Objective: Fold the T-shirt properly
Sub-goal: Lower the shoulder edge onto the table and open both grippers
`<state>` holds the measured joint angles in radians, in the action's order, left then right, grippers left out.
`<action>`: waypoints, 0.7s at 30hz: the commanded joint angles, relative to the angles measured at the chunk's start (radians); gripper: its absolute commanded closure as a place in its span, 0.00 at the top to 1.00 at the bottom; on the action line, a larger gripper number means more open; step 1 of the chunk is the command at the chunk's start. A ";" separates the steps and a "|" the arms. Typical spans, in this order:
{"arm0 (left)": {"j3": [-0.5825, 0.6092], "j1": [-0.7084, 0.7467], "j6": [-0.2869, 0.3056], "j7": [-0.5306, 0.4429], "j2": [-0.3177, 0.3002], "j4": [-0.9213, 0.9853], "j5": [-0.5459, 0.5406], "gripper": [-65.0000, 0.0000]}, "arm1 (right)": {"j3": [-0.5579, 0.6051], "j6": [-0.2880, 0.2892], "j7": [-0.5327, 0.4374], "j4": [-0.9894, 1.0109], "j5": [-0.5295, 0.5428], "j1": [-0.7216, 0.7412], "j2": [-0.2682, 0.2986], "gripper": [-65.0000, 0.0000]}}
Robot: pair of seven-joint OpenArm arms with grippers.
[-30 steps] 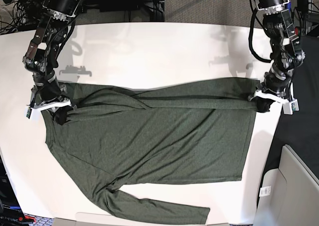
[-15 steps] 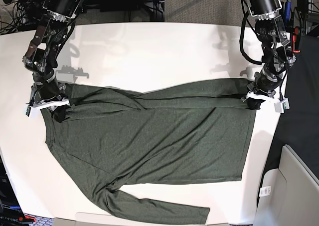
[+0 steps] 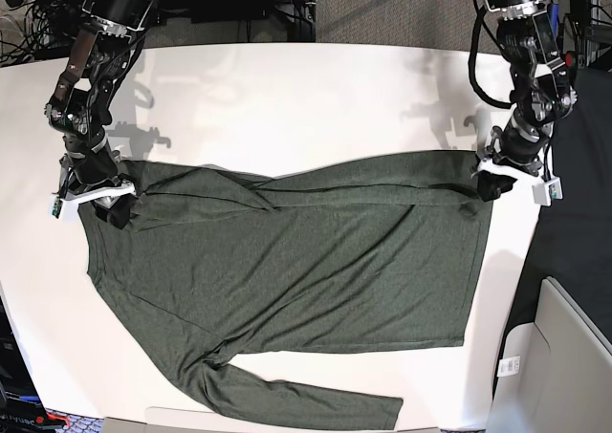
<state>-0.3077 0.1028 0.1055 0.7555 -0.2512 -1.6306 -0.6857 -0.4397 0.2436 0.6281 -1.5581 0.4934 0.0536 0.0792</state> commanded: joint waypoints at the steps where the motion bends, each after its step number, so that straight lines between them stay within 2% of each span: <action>1: -0.005 0.004 0.003 -0.023 -0.024 -0.024 -0.004 0.29 | -0.001 0.007 -0.027 -0.034 0.011 0.010 0.009 0.26; 8: -0.006 0.122 0.007 -0.021 -0.021 -0.101 -0.006 0.32 | -0.001 0.007 -0.027 -0.107 0.012 -0.031 0.009 0.26; 10: -0.006 0.137 0.007 -0.006 -0.018 -0.112 -0.006 0.37 | -0.001 0.007 -0.027 -0.143 0.012 -0.056 0.009 0.27; 14: -0.009 0.133 0.007 0.057 -0.001 -0.109 -0.006 0.46 | -0.001 0.007 -0.027 -0.196 0.012 -0.107 0.009 0.27; 21: -0.012 0.091 0.006 0.071 0.040 -0.030 -0.006 0.46 | -0.005 0.007 -0.027 -0.278 0.012 -0.205 0.009 0.27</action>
<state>-0.3153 0.1940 0.1066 0.8345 -0.2028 -1.6474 -0.6846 -0.4393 0.2436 0.6289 -1.8126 0.4953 -0.1589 0.0792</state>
